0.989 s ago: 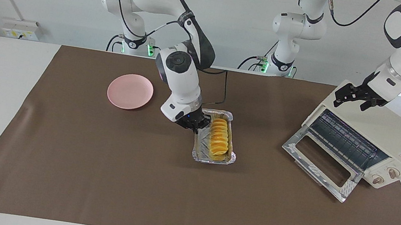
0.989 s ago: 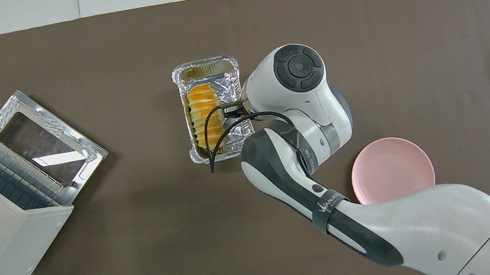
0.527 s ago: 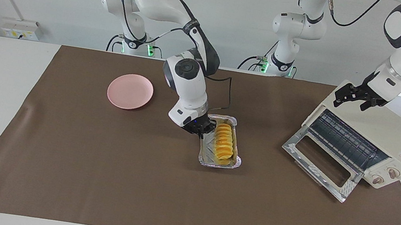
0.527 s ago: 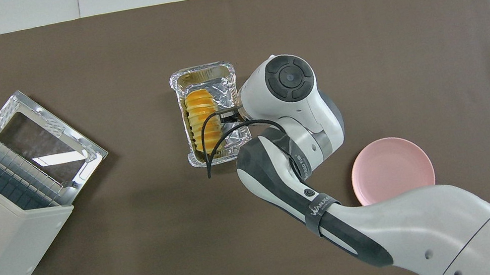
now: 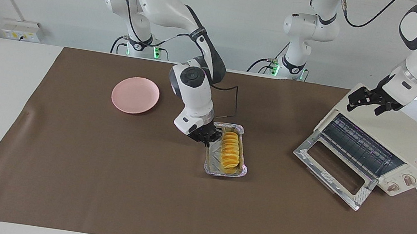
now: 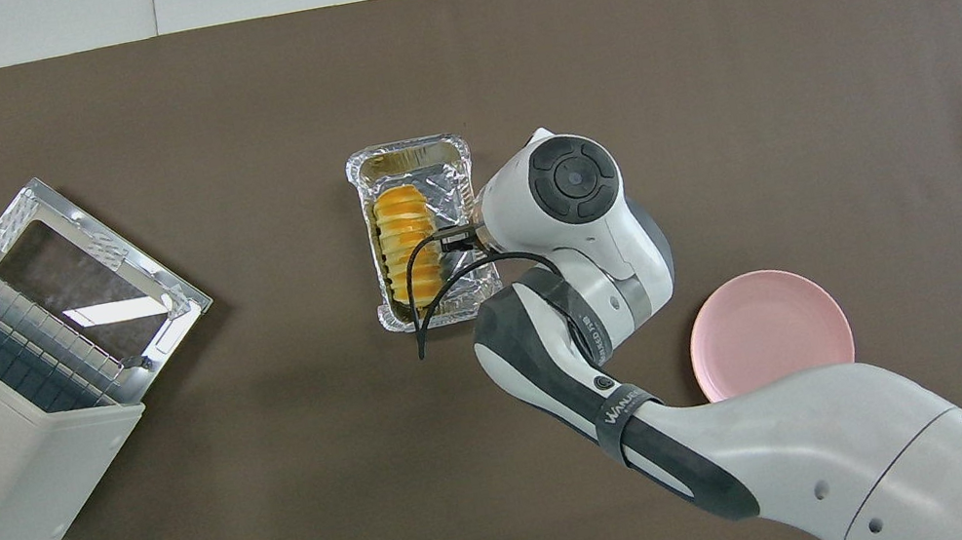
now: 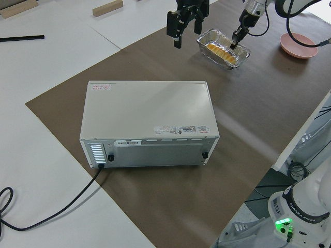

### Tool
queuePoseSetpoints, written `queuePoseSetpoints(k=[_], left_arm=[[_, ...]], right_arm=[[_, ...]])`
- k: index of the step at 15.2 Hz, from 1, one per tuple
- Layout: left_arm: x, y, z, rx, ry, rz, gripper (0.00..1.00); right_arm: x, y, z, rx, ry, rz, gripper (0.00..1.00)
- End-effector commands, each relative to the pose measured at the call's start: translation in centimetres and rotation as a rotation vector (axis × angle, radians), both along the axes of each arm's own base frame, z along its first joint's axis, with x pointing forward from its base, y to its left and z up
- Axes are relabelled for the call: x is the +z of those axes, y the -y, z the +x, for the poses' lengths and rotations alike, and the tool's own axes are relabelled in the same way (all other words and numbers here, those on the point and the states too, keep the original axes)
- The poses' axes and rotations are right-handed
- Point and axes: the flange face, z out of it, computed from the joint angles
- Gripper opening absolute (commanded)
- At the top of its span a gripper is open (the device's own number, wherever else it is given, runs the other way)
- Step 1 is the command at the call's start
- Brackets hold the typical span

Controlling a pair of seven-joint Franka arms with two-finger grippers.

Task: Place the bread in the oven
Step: 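Push the foil tray with the right gripper toward the toaster oven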

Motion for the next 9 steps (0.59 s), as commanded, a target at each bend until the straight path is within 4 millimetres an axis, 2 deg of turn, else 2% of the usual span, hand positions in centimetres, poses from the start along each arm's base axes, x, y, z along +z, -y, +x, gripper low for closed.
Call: queuePoseSetpoints(k=[1,3,4,5,6,7,9], left_arm=[[0.1,-0.1,-0.9,-0.001,0.008,0.016,1.0],[0.1,-0.2,-0.9,0.0,0.008,0.016,1.0],[0.1,-0.1,-0.9,-0.001,0.008,0.016,1.0],[0.2,-0.1,-0.8,-0.003,0.012,0.016,1.0],[0.3,0.4,-1.1,-0.014,0.006,0.015,1.0],[0.6,1.0,-1.1,-0.03,0.017,0.014,1.0],[0.6,2.4,-1.1,-0.05,0.022,0.014,1.0]], right_arm=[[-0.6,0.3,-0.6,-0.008,0.009,-0.007,0.0],[-1.0,0.4,-1.0,-0.007,0.0,-0.013,0.01],[-1.2,0.5,-1.1,-0.005,-0.003,-0.016,0.17],[-1.1,0.5,-1.1,-0.004,-0.007,-0.018,0.39],[-0.9,0.4,-1.0,-0.002,-0.011,-0.021,0.68],[-0.6,0.5,-0.9,0.006,-0.018,-0.034,0.8],[1.9,0.4,0.2,0.042,-0.022,-0.086,0.88]])
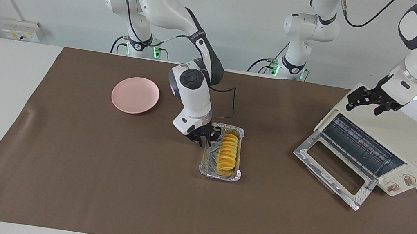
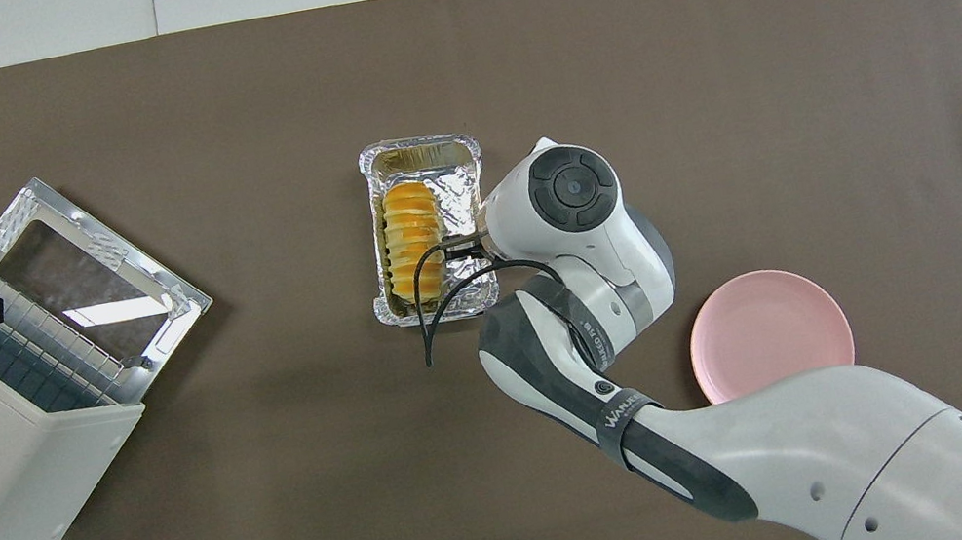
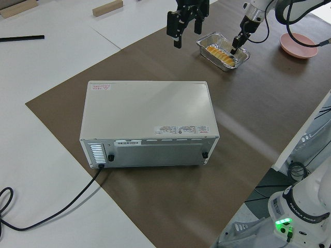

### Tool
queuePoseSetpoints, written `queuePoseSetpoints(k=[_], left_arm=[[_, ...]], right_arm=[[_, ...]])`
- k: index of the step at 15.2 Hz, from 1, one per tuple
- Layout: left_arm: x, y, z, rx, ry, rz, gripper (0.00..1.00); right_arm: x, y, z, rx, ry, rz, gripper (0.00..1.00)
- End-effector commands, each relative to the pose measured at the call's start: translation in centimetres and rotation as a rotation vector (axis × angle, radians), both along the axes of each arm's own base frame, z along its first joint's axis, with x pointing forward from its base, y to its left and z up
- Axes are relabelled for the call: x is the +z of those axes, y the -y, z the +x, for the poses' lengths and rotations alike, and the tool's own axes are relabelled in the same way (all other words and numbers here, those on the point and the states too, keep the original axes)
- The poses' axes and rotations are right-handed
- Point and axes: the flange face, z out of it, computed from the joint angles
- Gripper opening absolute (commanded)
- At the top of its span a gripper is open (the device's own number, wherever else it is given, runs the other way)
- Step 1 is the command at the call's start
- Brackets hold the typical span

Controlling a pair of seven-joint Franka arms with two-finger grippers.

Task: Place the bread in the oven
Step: 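Grasp the foil tray rim with the left gripper while the right gripper withdraws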

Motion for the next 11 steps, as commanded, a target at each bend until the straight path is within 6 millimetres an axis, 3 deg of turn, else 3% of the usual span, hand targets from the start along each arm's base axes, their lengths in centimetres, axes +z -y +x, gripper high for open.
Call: queuePoseSetpoints(k=[1,3,5,7,9,11], left_arm=[[0.4,1.1,-1.0,-0.02,0.015,0.016,1.0],[0.6,0.3,-1.0,-0.008,0.024,0.016,1.0],[0.8,0.7,-0.5,0.02,0.054,0.018,1.0],[0.6,2.1,0.0,0.014,0.07,0.008,1.0],[0.1,6.5,0.2,-0.033,0.059,-0.024,1.0],[-1.3,12.7,1.4,0.005,0.027,-0.038,1.0]], right_arm=[[4.2,0.4,1.7,0.014,-0.016,-0.056,0.88],[6.9,2.1,3.4,0.001,-0.033,-0.071,0.91],[8.4,4.8,4.5,-0.004,-0.039,-0.07,0.92],[11.3,8.0,4.5,0.011,-0.055,-0.088,0.93],[15.1,10.8,4.1,0.009,-0.041,-0.096,0.98],[19.6,14.5,3.0,-0.015,-0.039,-0.112,1.0]])
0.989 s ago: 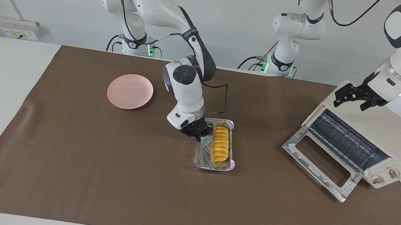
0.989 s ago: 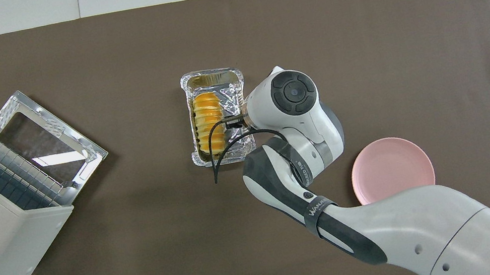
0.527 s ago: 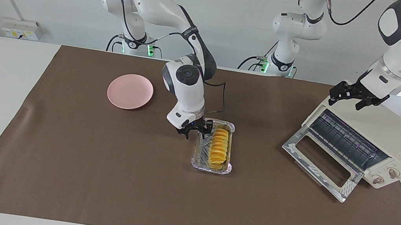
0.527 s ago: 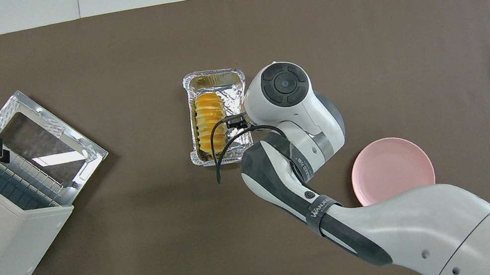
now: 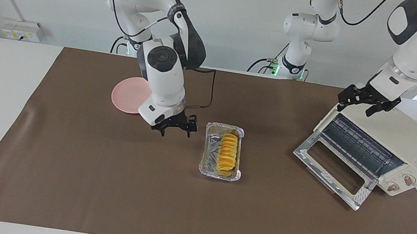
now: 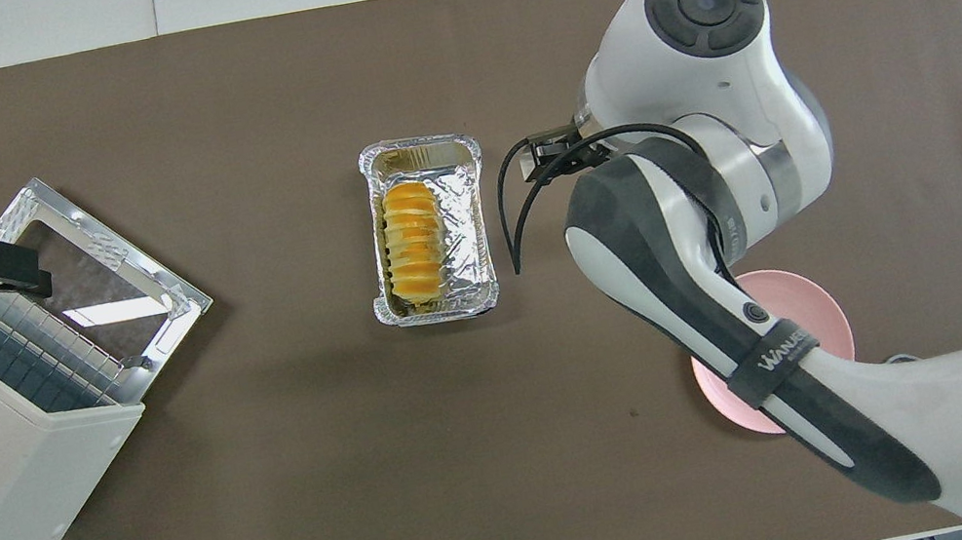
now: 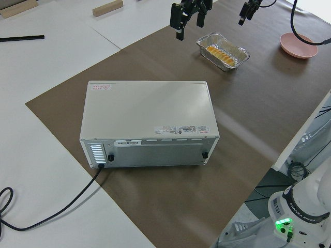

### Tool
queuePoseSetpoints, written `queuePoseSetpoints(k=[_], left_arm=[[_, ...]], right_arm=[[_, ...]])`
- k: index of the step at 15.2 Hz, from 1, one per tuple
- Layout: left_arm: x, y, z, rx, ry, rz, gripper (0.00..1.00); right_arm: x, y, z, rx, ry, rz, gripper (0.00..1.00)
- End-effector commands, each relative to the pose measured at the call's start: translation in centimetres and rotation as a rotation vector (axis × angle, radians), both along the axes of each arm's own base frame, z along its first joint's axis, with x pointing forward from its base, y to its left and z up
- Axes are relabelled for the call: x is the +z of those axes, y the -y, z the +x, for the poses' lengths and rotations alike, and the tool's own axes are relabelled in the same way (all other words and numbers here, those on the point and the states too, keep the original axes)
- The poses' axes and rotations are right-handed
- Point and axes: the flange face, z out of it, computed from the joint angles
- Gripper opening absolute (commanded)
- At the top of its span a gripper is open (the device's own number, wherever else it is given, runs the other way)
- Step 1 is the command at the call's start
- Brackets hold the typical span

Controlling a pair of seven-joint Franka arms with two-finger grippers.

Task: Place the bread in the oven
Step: 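Grasp the foil tray rim with the left gripper while the right gripper withdraws, then lift the foil tray with the left gripper toward the oven opening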

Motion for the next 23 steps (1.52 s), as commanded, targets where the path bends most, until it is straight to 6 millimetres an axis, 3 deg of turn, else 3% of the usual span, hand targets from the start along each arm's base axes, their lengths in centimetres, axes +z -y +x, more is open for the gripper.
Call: queuePoseSetpoints(k=[1,3,5,8,9,10,12,15,18,19,23], left_arm=[[-2.3,10.3,1.9,0.026,-0.017,0.008,1.0],[-4.1,16.9,3.3,0.046,-0.007,0.014,1.0],[-5.5,23.6,2.4,0.039,0.058,-0.007,1.0],[-10.3,29.1,1.9,0.014,0.064,-0.002,1.0],[-11.1,30.1,1.8,0.011,0.066,-0.006,1.0],[-13.6,30.8,2.2,0.008,0.051,0.01,1.0],[-17.5,34.4,1.7,-0.009,0.056,0.022,1.0],[-21.5,37.0,0.7,-0.023,0.044,0.039,1.0],[-22.9,37.3,0.6,-0.02,0.055,0.024,1.0],[-23.5,37.8,0.0,-0.023,0.048,0.03,0.94],[-26.6,38.6,-0.7,-0.029,0.023,0.055,0.89]], right_arm=[[5.9,5.6,-2.2,-0.016,-0.006,-0.027,1.0],[8.9,11.6,-3.4,0.012,-0.038,-0.049,1.0],[11.1,16.7,-5.4,0.046,-0.093,-0.065,1.0],[12.0,20.2,-7.7,-0.011,-0.11,-0.074,1.0],[11.7,20.7,-8.2,-0.023,-0.12,-0.076,1.0],[11.3,21.2,-8.3,-0.026,-0.123,-0.076,1.0],[11.5,22.2,-7.8,-0.047,-0.094,-0.073,1.0],[11.3,23.0,-7.7,-0.056,-0.099,-0.085,1.0],[11.4,24.4,-7.4,-0.08,-0.077,-0.087,1.0],[11.4,24.4,-7.4,-0.079,-0.077,-0.096,1.0],[11.5,25.1,-7.1,-0.079,-0.057,-0.113,1.0]])
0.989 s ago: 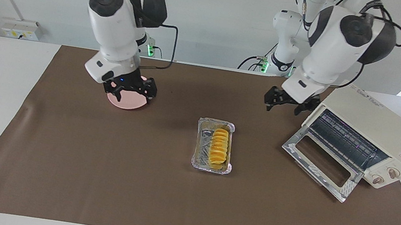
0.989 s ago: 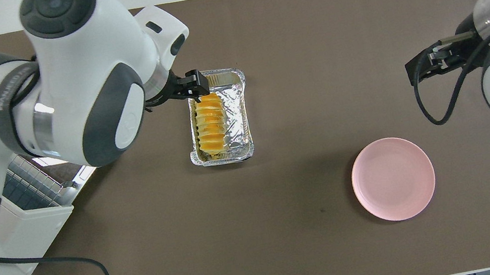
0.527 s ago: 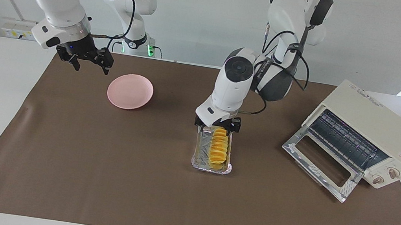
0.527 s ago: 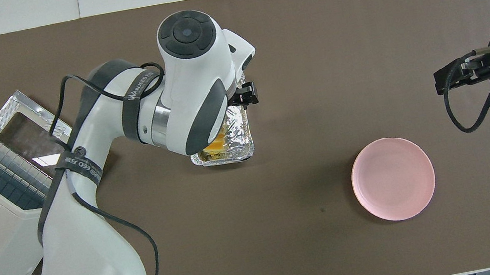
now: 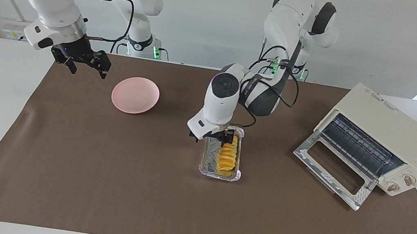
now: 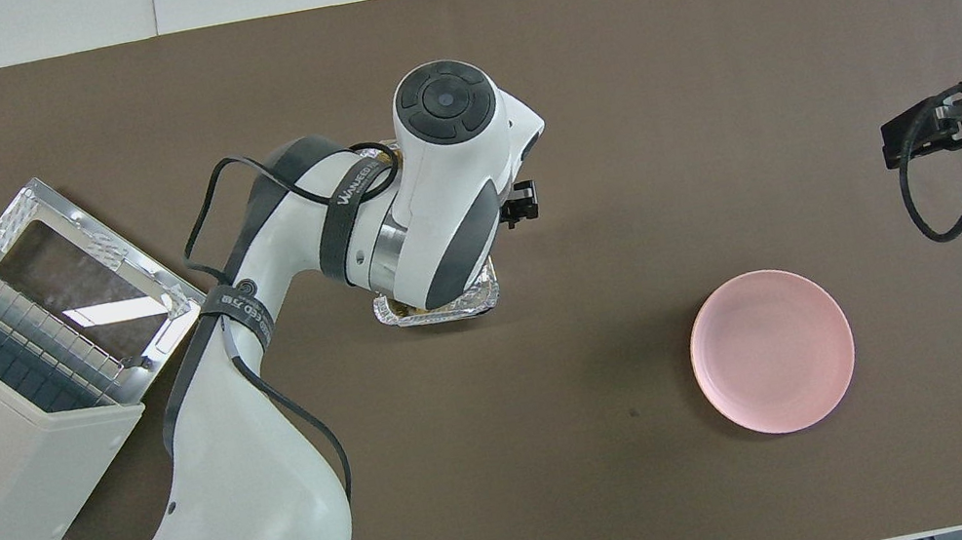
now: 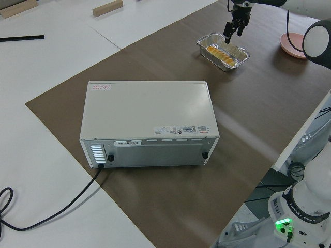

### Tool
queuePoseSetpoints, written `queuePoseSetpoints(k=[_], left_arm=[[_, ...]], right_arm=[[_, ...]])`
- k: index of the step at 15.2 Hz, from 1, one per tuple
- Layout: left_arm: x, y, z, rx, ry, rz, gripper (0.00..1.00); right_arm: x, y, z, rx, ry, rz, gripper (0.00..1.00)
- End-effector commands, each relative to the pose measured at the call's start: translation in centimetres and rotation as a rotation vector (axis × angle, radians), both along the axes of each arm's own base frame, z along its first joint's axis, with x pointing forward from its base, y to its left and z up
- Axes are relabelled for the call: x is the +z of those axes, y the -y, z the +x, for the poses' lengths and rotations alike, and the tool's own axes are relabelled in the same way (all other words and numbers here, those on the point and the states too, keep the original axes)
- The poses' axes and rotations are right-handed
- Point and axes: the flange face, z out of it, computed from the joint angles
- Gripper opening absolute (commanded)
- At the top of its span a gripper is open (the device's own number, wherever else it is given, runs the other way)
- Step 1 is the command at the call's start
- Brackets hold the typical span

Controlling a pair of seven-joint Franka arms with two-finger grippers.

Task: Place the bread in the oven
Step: 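Lift the foil tray with the left gripper toward the oven opening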

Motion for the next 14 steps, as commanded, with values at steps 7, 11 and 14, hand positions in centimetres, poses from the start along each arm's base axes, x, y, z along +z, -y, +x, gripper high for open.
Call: queuePoseSetpoints(k=[7,11,14], left_arm=[[-2.5,0.5,-0.6,0.026,-0.011,0.009,0.67],[-2.6,0.6,-0.7,0.046,-0.017,0.008,0.26],[-3.4,0.3,-0.9,0.082,-0.04,0.004,0.0]], right_arm=[[-0.1,0.4,-0.7,0.012,-0.006,-0.012,1.0],[0.4,-0.3,-1.1,0.024,-0.016,-0.013,1.0],[0.4,-0.2,-1.1,0.022,-0.016,-0.013,1.0]])
